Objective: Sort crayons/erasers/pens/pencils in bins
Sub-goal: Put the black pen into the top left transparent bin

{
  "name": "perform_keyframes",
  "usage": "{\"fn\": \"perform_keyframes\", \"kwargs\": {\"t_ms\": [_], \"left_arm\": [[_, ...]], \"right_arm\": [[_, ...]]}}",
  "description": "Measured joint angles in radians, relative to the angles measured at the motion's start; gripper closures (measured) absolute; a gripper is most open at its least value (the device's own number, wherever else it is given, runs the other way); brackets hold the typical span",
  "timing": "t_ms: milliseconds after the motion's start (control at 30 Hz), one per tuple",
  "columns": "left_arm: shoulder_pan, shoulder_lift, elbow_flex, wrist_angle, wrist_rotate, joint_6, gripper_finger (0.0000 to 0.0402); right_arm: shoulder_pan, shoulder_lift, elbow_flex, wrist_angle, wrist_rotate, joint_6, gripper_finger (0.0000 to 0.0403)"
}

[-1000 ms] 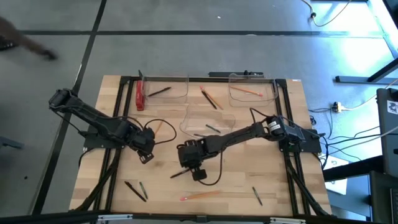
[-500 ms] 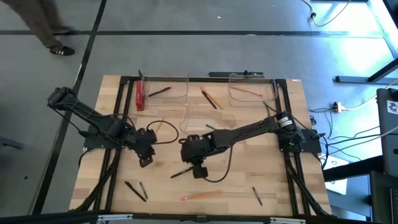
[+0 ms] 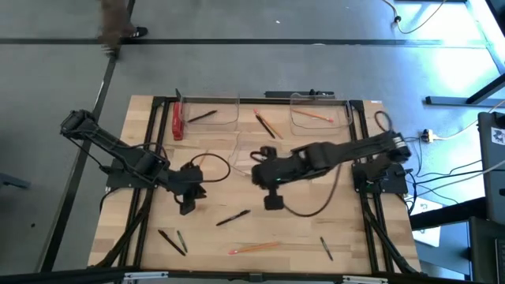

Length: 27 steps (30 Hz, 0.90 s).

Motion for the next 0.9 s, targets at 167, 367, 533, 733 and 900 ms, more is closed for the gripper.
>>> {"fn": "perform_keyframes", "kwargs": {"t_ms": [167,367,533,733,900], "left_arm": [[0.002,0.0,0.0,0.002,-0.008,-0.004,0.0328],[0.002,0.0,0.0,0.001,0.002,-0.086,0.0328],[0.002,0.008,0.0,0.004,0.007,-0.155,0.0328],[-0.003,0.01,0.0,0.076,0.001,-0.14,0.0345],[-0.004,0.016,0.0,0.201,0.002,-0.051,0.0372]], "right_arm": [[0.001,-0.083,0.0,-0.054,0.084,-0.046,0.04],[0.001,-0.135,0.0,-0.142,0.124,-0.08,0.0399],[0.0,-0.145,0.0,-0.208,0.139,-0.08,0.0399],[-0.002,-0.145,0.0,-0.218,0.139,-0.099,0.0398],[-0.002,-0.145,0.0,-0.229,0.136,-0.103,0.0398]]}}
